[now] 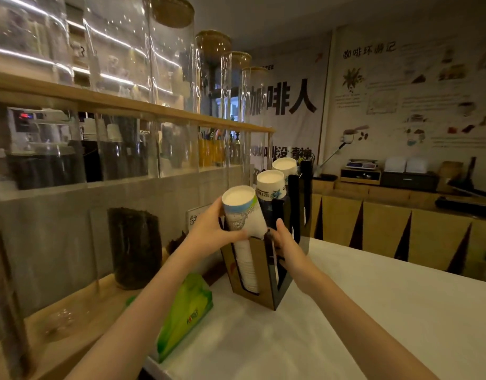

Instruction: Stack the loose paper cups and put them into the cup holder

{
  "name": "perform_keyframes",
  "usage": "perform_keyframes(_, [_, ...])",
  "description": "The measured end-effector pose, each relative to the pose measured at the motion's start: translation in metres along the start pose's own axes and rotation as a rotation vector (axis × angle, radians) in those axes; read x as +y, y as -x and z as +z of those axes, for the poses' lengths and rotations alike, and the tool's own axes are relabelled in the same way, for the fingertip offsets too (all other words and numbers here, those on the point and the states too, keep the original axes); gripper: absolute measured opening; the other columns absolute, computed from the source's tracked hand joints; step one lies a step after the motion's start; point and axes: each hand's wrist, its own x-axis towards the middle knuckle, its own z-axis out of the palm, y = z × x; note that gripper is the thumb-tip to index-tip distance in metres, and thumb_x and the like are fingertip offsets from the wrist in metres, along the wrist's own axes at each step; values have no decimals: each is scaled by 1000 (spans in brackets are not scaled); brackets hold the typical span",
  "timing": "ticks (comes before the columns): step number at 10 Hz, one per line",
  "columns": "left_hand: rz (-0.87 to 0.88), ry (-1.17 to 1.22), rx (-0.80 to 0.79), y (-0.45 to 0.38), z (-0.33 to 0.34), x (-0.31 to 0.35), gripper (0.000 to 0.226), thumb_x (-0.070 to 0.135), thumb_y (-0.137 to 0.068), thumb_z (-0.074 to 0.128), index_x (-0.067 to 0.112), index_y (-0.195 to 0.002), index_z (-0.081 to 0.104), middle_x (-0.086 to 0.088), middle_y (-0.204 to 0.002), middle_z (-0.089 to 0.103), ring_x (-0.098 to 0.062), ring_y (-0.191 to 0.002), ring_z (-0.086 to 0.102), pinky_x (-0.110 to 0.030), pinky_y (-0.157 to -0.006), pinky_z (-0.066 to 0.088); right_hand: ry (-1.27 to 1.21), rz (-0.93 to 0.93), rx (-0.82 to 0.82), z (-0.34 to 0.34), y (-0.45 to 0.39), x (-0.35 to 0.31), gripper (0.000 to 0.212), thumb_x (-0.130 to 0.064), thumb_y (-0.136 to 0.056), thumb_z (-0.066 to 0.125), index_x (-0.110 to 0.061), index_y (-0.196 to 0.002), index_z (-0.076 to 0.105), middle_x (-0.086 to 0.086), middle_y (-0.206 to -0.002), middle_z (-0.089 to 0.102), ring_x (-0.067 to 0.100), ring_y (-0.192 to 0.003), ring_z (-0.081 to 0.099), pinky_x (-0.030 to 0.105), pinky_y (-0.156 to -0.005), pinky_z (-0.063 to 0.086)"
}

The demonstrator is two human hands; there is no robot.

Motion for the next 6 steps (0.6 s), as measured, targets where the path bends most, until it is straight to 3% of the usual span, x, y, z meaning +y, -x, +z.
perform_keyframes(1, [1, 54, 72, -1, 3, 2, 84, 24, -70, 75, 26, -139, 26, 4, -133, 46, -12, -122, 41, -30, -97, 35, 49, 25, 32, -1, 3, 13, 53, -44, -96, 10, -22, -140, 32, 4, -147, 37, 22, -139, 27, 34, -112, 18])
perform_keyframes(2, [52, -28, 105, 0, 9, 4, 66, 26, -74, 70, 27, -132, 39, 1, -137, 47, -10, -115, 43, -28, -91, 38, 47, -1, 43, 0, 2, 20, 51, -40, -98, 11, -21, -139, 34, 3, -136, 45, 20, -136, 32, 27, -103, 24])
perform_keyframes(3, [51, -75, 115, 2, 9, 6, 62, 27, -75, 70, 25, -130, 42, -2, -137, 48, -8, -112, 42, -27, -89, 39, 86, 8, 43, 0, -3, 21, 51, -40, -98, 13, -19, -136, 39, 1, -129, 49, 19, -133, 36, 25, -102, 25])
perform_keyframes(4, [36, -121, 77, 1, 7, 11, 66, 28, -74, 71, 23, -132, 40, -3, -139, 46, -12, -115, 44, -27, -89, 39, 194, 94, 18, -7, -9, 20, 55, -47, -96, 18, -19, -139, 38, 0, -144, 42, 20, -136, 33, 31, -110, 20])
perform_keyframes(5, [13, -248, 62, -3, 5, 31, 62, 38, -73, 70, 21, -128, 46, -4, -137, 46, -20, -122, 43, -29, -90, 36, 348, 58, 28, -19, 0, 4, 51, -44, -96, 26, -16, -137, 40, 3, -142, 44, 20, -134, 36, 31, -106, 25])
perform_keyframes(6, [93, -540, 158, -12, 10, 58, 58, 48, -72, 66, 21, -121, 50, -4, -132, 47, -23, -121, 44, -39, -96, 40, 466, -182, 204, -42, 18, -22, 42, -36, -92, 45, -17, -129, 47, 1, -130, 54, 13, -116, 48, 24, -88, 36])
